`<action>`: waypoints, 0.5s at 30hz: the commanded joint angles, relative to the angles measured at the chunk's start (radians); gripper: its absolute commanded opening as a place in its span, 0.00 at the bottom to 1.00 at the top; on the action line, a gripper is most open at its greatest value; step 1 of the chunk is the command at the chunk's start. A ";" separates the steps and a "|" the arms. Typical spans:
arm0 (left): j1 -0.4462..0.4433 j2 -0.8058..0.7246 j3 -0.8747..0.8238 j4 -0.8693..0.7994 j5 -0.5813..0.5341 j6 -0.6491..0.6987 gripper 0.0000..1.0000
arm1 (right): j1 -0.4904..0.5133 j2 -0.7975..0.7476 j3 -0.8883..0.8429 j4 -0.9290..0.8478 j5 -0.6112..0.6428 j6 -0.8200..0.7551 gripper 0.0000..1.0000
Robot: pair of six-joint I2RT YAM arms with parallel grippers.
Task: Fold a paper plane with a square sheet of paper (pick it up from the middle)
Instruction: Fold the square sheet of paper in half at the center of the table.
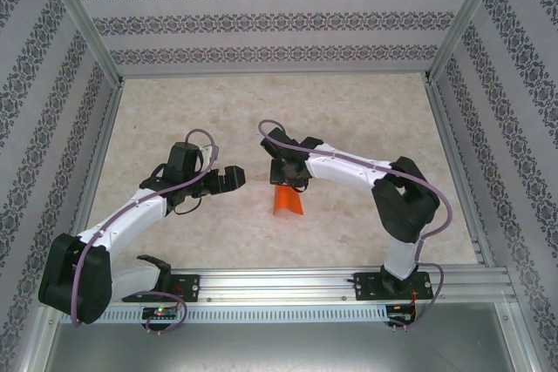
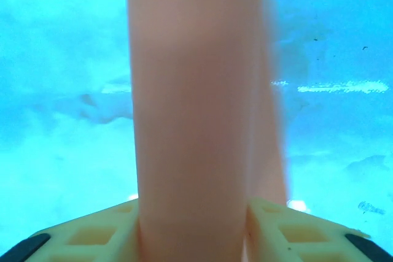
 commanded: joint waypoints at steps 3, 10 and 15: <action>-0.013 -0.003 0.037 -0.010 -0.003 -0.001 1.00 | -0.013 -0.105 -0.064 0.152 -0.119 0.029 0.39; -0.049 0.005 0.049 0.035 -0.001 -0.050 1.00 | -0.096 -0.171 -0.275 0.546 -0.346 0.176 0.40; -0.132 0.078 0.106 0.028 -0.023 -0.057 1.00 | -0.126 -0.142 -0.391 0.664 -0.362 0.212 0.41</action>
